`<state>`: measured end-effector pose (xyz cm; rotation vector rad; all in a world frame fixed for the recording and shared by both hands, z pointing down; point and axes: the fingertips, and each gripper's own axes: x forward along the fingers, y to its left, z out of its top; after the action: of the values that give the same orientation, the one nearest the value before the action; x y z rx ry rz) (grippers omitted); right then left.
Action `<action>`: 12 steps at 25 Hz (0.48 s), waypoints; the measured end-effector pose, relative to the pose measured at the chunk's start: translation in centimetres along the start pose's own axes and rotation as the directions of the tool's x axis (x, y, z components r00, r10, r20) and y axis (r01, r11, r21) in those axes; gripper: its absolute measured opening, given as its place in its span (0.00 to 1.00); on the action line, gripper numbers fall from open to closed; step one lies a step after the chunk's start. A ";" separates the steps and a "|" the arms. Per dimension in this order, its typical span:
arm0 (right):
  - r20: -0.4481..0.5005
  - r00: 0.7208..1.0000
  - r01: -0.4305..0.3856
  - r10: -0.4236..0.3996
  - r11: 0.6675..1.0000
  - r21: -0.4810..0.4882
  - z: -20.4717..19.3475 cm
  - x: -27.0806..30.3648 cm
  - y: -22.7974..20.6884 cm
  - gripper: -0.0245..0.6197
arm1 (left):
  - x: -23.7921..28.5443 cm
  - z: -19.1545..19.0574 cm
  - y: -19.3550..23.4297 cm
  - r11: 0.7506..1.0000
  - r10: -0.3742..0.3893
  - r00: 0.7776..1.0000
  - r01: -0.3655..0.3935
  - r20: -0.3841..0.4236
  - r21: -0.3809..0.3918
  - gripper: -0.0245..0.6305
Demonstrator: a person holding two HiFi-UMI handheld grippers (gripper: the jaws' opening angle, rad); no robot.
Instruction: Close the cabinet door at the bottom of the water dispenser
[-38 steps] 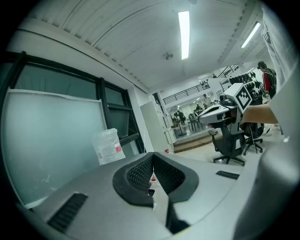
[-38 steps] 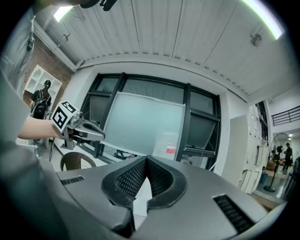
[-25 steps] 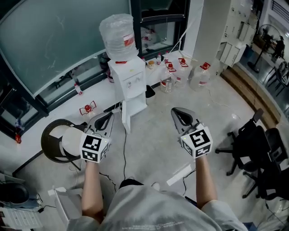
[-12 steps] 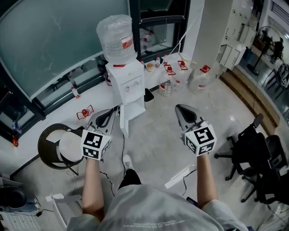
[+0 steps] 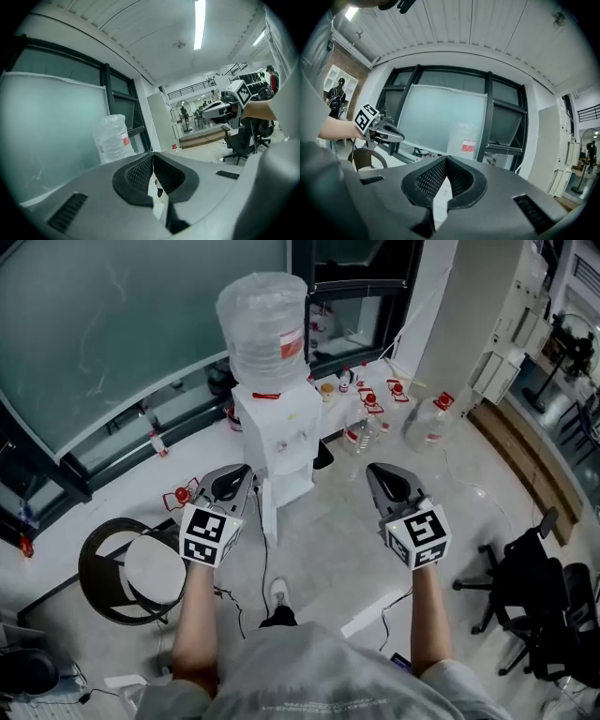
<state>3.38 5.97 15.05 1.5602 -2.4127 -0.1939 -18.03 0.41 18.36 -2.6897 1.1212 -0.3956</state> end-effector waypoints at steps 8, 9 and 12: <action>-0.030 0.999 -0.035 0.037 0.998 0.058 -0.2 12.0 0.2 0.08 | 6.1 -3.9 8.8 0.998 -0.049 0.999 0.048 -0.022 -0.026 0.07; -0.044 0.998 -0.043 0.046 0.997 0.069 -0.6 13.1 0.5 0.08 | 6.7 -4.6 9.5 0.998 -0.057 0.998 0.056 -0.030 -0.035 0.07; -0.078 0.995 -0.052 0.060 0.994 0.099 -2.0 15.4 1.3 0.08 | 7.9 -6.7 11.1 0.995 -0.075 0.996 0.071 -0.052 -0.067 0.07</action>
<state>-3.22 -7.44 19.51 1.5066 -2.4323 -0.0032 -22.18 -13.43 22.83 -2.7988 1.0701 -0.4544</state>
